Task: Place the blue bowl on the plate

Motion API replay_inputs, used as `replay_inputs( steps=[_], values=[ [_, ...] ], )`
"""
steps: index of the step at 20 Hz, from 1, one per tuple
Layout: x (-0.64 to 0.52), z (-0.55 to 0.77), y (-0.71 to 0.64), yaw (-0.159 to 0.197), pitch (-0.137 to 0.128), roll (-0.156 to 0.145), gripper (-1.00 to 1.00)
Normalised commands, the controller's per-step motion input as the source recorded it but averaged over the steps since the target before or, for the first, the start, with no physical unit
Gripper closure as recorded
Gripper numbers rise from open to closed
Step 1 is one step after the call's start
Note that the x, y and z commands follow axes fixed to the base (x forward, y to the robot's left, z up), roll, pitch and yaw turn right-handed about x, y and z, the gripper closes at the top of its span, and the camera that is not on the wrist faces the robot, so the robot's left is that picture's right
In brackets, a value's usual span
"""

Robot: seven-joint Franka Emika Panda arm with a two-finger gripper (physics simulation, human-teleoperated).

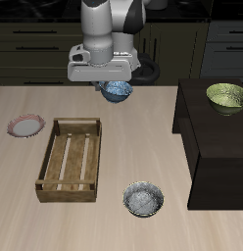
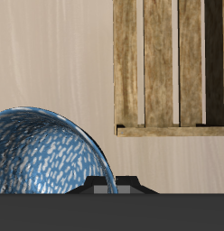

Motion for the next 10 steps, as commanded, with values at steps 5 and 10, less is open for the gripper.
replay_inputs(
  steps=[5,10],
  values=[
    [-0.11,0.13,-0.37,-0.007,-0.018,-0.026,1.00],
    [-0.09,0.06,-0.36,0.007,-0.013,-0.032,1.00]
  ],
)
